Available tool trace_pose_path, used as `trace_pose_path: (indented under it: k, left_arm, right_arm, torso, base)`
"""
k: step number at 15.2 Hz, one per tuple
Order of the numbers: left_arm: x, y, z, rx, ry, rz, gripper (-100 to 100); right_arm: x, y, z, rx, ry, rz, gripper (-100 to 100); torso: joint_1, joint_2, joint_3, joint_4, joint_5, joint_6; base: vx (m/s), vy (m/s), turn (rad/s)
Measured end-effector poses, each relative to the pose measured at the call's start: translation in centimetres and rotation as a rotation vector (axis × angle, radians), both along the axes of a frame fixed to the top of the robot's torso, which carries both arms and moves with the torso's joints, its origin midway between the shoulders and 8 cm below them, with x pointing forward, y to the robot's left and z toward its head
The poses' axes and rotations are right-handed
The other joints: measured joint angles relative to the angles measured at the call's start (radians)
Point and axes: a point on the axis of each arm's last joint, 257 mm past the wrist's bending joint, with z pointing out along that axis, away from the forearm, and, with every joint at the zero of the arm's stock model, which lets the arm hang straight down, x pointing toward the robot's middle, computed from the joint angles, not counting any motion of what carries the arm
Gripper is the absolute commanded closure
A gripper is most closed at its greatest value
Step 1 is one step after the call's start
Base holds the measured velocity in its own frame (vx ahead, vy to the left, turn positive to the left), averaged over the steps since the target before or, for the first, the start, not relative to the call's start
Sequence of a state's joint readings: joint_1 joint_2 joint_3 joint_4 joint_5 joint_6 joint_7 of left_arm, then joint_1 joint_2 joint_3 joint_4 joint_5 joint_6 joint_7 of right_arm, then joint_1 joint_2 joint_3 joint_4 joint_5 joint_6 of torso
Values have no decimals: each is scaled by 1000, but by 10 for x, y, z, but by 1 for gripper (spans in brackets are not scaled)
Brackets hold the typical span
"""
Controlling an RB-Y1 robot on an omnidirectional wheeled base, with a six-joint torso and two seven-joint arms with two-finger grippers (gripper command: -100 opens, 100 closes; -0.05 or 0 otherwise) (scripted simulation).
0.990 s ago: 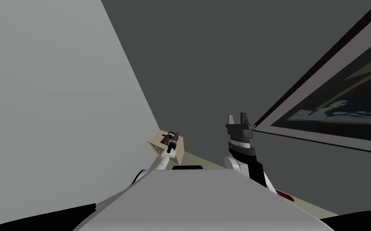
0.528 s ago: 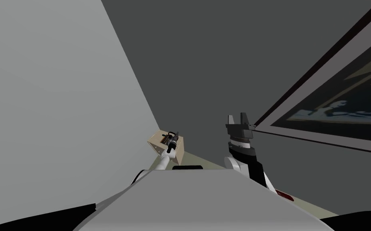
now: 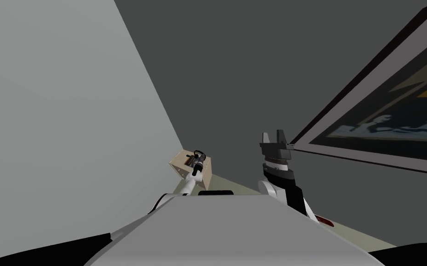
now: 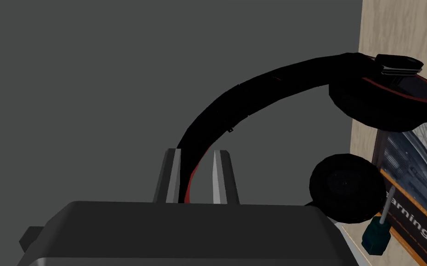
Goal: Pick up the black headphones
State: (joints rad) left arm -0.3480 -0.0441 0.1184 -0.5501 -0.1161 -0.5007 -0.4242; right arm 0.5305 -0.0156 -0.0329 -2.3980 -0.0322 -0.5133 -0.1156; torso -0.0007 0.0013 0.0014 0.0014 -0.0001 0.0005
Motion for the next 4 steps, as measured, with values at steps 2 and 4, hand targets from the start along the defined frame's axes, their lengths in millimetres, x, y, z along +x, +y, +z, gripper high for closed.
trace_pose_path:
  k: [2,4]
  left_arm:
    - [1,-1,2,1,-5,-2,100]
    - [-1,-2,2,2,-5,-12,100]
  right_arm:
    - [0,0,0,0,0,0,0]
    - [0,0,0,0,0,0,0]
  torso:
    - [1,-1,-1,-1,0,-1]
    - [0,-2,-1,-1,0,-1]
  base:
    - [7,-8,27]
    - [12,-27,74]
